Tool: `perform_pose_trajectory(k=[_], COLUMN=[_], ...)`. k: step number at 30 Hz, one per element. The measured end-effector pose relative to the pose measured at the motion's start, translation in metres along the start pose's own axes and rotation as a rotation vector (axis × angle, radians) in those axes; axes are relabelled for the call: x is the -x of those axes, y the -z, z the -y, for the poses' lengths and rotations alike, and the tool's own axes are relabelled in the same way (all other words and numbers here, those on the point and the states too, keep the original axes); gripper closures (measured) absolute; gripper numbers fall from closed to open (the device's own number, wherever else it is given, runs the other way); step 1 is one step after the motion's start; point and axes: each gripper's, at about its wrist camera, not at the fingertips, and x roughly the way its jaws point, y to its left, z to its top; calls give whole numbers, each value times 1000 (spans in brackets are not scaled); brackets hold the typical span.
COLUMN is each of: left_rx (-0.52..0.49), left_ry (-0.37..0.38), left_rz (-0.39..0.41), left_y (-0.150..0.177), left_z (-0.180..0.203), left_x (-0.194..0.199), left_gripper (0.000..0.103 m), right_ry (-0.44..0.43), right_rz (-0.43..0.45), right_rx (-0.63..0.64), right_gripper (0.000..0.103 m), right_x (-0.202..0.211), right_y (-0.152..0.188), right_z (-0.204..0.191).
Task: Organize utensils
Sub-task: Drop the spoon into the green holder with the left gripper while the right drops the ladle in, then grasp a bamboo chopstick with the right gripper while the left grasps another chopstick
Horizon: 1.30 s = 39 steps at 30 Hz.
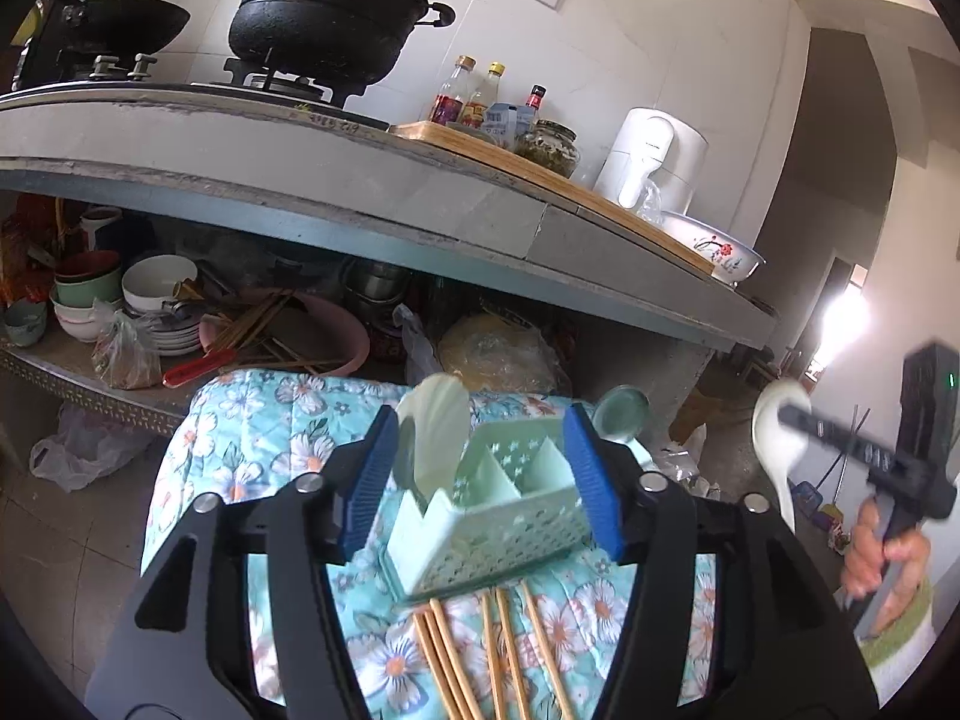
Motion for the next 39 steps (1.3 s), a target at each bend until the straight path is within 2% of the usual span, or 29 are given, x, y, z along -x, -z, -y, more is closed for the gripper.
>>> perform_pose_trajectory(k=[6,10,13,16,22,29,30,32,33,39], left_rx=[0,6,27,35,47,72,74,76,77,82], left_ry=[14,16,15,9,-1,-1,-1,-2,-2,-5], left_rz=[-64,-132,-172,-195,-183,-191,-192,-192,-192,-189], left_y=[31,59,78,91,96,96,96,97,97,98], left_z=[0,0,-3,-6,-15,-22,-23,-23,-23,-22], left_x=[19,20,19,18,21,18,18,18,19,24], left_gripper=[29,25,24,24,23,23,23,23,23,23], right_ry=[16,39,70,113,172,152,142,115,101,8], right_rz=[166,258,286,287,250,153,135,115,118,91], right_rx=[32,84,144,225,372,464,460,426,403,229], right_gripper=[97,97,97,97,97,95,91,63,59,59], right_x=[-7,-26,-48,-71,-108,-124,-123,-118,-113,-76], right_y=[-45,-66,-72,-67,-39,-10,-8,-7,-7,-11], right_z=[-13,-24,-36,-48,-66,-75,-73,-68,-65,-43])
